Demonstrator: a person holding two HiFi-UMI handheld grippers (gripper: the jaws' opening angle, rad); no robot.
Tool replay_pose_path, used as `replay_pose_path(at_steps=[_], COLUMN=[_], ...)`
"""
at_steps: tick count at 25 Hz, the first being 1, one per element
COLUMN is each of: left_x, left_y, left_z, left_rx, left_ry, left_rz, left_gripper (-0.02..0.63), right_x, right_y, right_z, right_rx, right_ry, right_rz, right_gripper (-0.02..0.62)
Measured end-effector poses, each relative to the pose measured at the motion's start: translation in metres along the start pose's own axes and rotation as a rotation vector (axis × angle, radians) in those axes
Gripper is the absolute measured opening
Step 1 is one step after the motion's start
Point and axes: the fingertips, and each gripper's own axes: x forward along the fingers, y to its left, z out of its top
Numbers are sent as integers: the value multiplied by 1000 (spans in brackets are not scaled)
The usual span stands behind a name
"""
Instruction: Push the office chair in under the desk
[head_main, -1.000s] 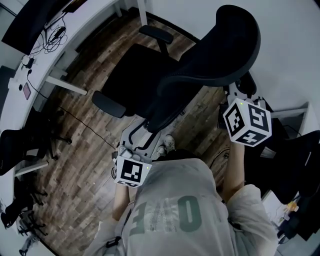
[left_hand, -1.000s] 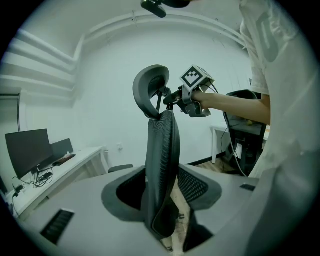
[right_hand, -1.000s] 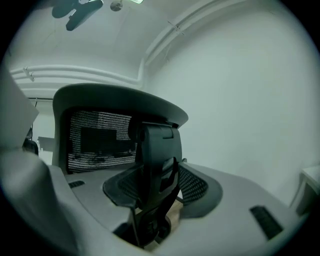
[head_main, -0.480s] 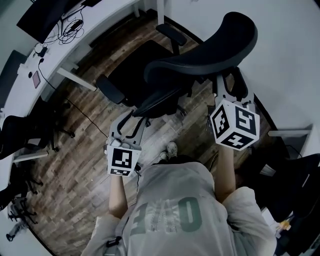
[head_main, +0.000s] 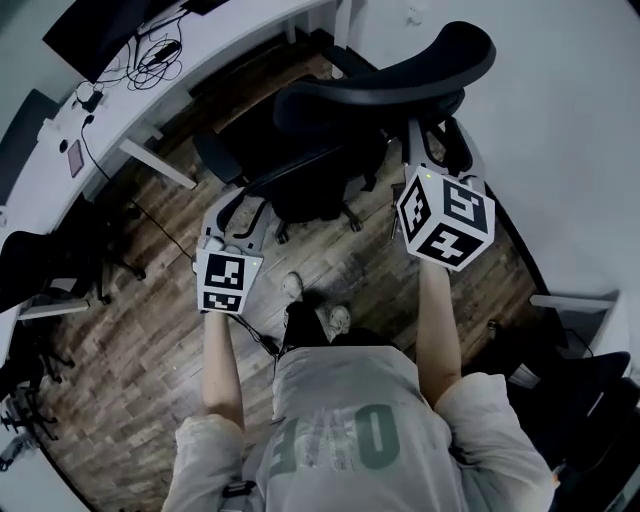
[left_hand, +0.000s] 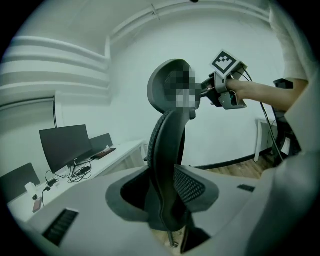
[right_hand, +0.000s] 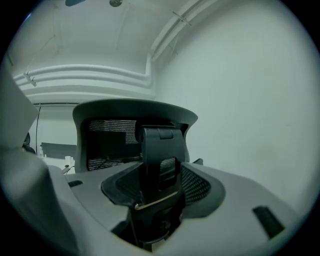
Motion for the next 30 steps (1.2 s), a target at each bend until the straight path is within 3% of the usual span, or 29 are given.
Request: replay_pose_path(at_steps=[19, 30], left_x=[149, 213], left_y=[183, 258], left_z=[3, 11], left_rx=[26, 13], left_ry=[-14, -23], left_rz=[-71, -38], left_gripper=[147, 144], right_x=[221, 323], right_y=[76, 106], right_z=[12, 22], right_rx=[-26, -43], right_ry=[29, 32], right_rz=[-33, -5], right_gripper=[216, 215])
